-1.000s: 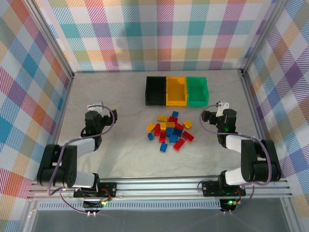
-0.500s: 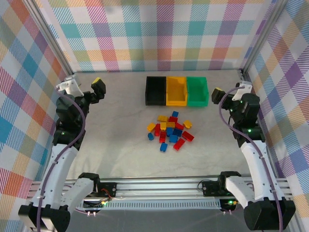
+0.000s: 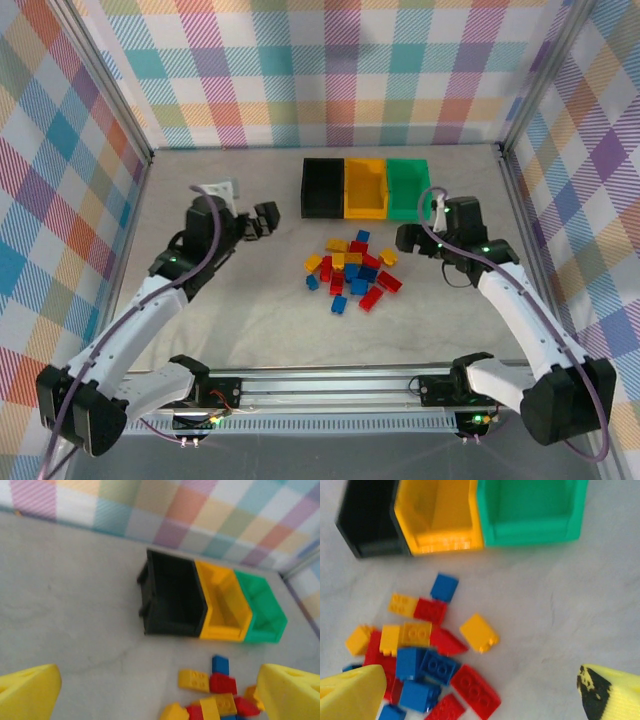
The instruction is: Sort the legos into containers by color
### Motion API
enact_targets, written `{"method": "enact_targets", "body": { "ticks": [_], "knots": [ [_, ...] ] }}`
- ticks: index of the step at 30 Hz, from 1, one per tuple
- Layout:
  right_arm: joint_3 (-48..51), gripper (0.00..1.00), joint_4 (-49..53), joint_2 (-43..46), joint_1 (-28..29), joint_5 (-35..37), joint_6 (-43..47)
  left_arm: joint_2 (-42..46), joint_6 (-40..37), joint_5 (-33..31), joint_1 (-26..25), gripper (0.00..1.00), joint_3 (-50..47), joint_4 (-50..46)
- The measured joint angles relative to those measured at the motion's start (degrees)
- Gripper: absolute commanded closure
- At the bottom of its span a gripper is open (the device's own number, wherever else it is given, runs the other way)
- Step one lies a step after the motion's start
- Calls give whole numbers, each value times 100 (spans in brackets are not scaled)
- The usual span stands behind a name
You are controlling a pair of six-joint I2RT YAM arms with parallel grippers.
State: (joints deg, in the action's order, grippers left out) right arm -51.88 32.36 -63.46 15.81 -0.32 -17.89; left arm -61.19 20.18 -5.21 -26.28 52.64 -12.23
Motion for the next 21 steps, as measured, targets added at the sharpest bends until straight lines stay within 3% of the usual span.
{"method": "enact_targets", "body": {
  "ticks": [7,14,21],
  "knots": [
    [503,23,568,-673,533,-85,-413,-798,103,-262,-817,0,109,-457],
    [514,37,678,-1274,828,-61,-389,-859,103,-391,-874,0,424,-586],
    [286,41,671,-1939,966,188,-221,-772,103,-396,-874,0,463,-614]
  ]
}}
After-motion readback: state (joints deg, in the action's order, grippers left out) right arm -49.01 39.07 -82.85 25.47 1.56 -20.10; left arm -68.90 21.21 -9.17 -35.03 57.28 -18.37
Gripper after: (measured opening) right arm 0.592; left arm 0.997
